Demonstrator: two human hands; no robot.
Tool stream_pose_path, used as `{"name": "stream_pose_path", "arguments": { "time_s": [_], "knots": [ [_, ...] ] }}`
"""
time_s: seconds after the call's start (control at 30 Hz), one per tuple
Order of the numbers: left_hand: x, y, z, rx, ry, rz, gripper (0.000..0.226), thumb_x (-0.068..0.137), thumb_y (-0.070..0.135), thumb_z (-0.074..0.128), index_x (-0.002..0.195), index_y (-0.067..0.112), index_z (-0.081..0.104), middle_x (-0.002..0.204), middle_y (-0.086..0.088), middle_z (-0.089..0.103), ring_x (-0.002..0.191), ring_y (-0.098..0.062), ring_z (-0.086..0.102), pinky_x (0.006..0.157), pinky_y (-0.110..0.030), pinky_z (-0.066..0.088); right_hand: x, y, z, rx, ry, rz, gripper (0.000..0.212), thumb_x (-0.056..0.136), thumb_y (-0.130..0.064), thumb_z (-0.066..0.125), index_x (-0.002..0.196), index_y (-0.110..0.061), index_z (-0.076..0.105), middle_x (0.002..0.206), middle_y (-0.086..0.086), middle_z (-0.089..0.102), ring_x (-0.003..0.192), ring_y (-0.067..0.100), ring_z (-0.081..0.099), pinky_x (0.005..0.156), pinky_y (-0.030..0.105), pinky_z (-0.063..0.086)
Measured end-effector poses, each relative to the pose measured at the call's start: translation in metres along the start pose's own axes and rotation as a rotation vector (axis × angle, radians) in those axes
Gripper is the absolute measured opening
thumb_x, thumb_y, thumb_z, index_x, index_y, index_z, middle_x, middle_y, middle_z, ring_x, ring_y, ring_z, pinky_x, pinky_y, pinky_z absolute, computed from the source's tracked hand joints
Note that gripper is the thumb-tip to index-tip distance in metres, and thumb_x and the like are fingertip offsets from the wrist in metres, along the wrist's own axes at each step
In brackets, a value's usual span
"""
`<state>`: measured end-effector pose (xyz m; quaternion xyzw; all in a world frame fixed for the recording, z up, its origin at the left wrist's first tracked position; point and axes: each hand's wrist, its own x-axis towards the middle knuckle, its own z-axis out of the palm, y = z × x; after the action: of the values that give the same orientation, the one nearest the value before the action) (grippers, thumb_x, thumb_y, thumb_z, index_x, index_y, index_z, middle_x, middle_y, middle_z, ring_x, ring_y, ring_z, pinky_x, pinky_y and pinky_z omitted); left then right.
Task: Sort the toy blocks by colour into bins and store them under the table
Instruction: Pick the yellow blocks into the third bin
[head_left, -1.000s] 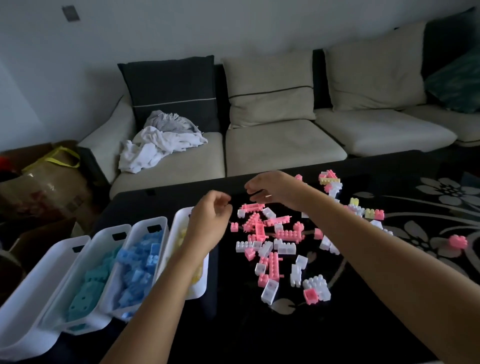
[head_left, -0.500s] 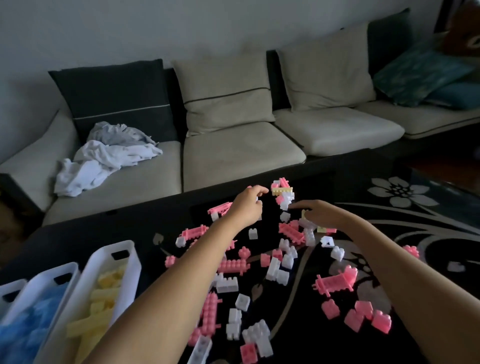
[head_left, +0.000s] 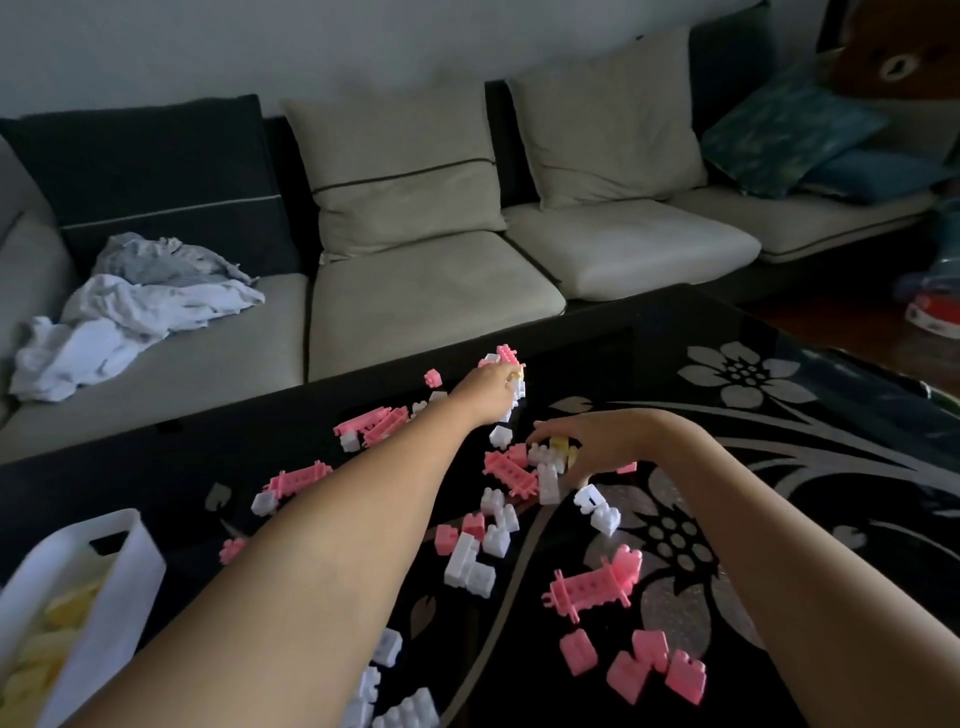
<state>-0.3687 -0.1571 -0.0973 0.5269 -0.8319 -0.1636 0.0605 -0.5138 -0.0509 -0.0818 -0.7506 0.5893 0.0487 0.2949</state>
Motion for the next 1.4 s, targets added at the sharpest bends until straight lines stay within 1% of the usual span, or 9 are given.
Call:
{"name": "stream_pose_path", "arguments": {
  "time_s": [0.17, 0.4, 0.53, 0.67, 0.8, 0.97, 1.13, 1.27, 1.4],
  "knots": [
    [0.013, 0.002, 0.005, 0.117, 0.066, -0.012, 0.038, 0.093, 0.015, 0.041, 0.129, 0.004, 0.051, 0.139, -0.015, 0.041, 0.120, -0.032, 0.045, 0.096, -0.037, 0.042, -0.002, -0.007, 0.001, -0.100, 0.041, -0.009, 0.074, 0.081, -0.015, 0.065, 0.143, -0.034, 0.030, 0.143, -0.003, 0.040, 0.108, 0.014, 0.047, 0.086, 0.027, 0.040],
    [0.019, 0.000, 0.004, 0.218, -0.030, -0.117, 0.048, 0.097, 0.028, 0.034, 0.142, 0.009, 0.035, 0.145, -0.018, 0.032, 0.127, -0.036, 0.035, 0.102, -0.044, 0.036, -0.018, -0.012, 0.012, -0.126, 0.092, -0.002, 0.063, 0.088, -0.008, 0.056, 0.145, -0.023, 0.033, 0.142, 0.001, 0.043, 0.125, 0.020, 0.044, 0.096, 0.027, 0.037],
    [0.004, 0.001, 0.011, 0.124, -0.017, -0.067, 0.048, 0.099, 0.026, 0.034, 0.143, 0.007, 0.032, 0.142, -0.018, 0.041, 0.117, -0.034, 0.048, 0.087, -0.038, 0.043, -0.023, -0.015, 0.014, -0.099, 0.118, 0.006, 0.062, 0.088, -0.005, 0.055, 0.144, -0.022, 0.036, 0.141, 0.002, 0.044, 0.125, 0.020, 0.044, 0.094, 0.025, 0.035],
    [-0.022, 0.008, 0.005, 0.040, -0.027, -0.078, 0.026, 0.096, 0.025, 0.040, 0.095, 0.006, 0.058, 0.092, -0.011, 0.059, 0.083, -0.027, 0.055, 0.064, -0.030, 0.038, -0.026, -0.024, 0.020, -0.104, 0.127, 0.051, 0.060, 0.090, -0.004, 0.051, 0.145, -0.020, 0.034, 0.143, 0.003, 0.042, 0.127, 0.022, 0.044, 0.097, 0.028, 0.038],
    [-0.057, 0.013, -0.002, 0.025, -0.085, -0.132, 0.040, 0.086, 0.013, 0.052, 0.052, 0.013, 0.031, 0.053, 0.000, 0.030, 0.045, -0.014, 0.027, 0.045, -0.025, 0.020, -0.026, -0.030, 0.033, -0.158, 0.167, 0.095, 0.056, 0.092, -0.002, 0.043, 0.145, -0.017, 0.036, 0.142, 0.005, 0.044, 0.124, 0.024, 0.047, 0.100, 0.033, 0.043],
    [-0.104, 0.005, -0.011, -0.123, -0.075, -0.120, 0.011, 0.079, 0.014, 0.065, 0.075, 0.013, 0.055, 0.066, 0.000, 0.047, 0.051, -0.011, 0.040, 0.048, -0.020, 0.028, -0.034, -0.038, 0.053, -0.238, 0.266, 0.153, 0.045, 0.090, 0.002, 0.043, 0.133, -0.009, 0.049, 0.130, 0.007, 0.055, 0.114, 0.025, 0.054, 0.091, 0.031, 0.046],
    [-0.143, 0.003, -0.032, -0.294, 0.185, -0.101, 0.022, 0.081, 0.024, 0.073, 0.092, 0.009, 0.061, 0.087, 0.002, 0.054, 0.074, -0.010, 0.051, 0.054, -0.018, 0.032, -0.043, -0.042, 0.069, -0.095, 0.417, 0.171, 0.025, 0.078, 0.010, 0.044, 0.066, -0.011, 0.053, 0.099, 0.013, 0.067, 0.095, 0.029, 0.063, 0.060, 0.026, 0.041],
    [-0.171, -0.004, -0.052, -0.440, 0.291, -0.112, 0.021, 0.081, 0.020, 0.072, 0.085, 0.009, 0.055, 0.086, 0.001, 0.058, 0.069, -0.008, 0.055, 0.055, -0.017, 0.037, -0.063, -0.057, 0.073, 0.165, 0.621, 0.234, 0.030, 0.078, 0.010, 0.044, 0.093, -0.002, 0.067, 0.091, 0.012, 0.068, 0.083, 0.026, 0.064, 0.063, 0.031, 0.049],
    [-0.197, -0.019, -0.077, -0.734, 0.299, -0.187, 0.025, 0.086, 0.012, 0.067, 0.103, 0.009, 0.049, 0.089, -0.008, 0.065, 0.069, -0.015, 0.065, 0.064, -0.026, 0.055, -0.080, -0.069, 0.067, 0.492, 0.809, 0.270, 0.020, 0.083, -0.001, 0.052, 0.088, -0.016, 0.064, 0.082, 0.007, 0.064, 0.061, 0.016, 0.055, 0.050, 0.026, 0.044]
  ]
}}
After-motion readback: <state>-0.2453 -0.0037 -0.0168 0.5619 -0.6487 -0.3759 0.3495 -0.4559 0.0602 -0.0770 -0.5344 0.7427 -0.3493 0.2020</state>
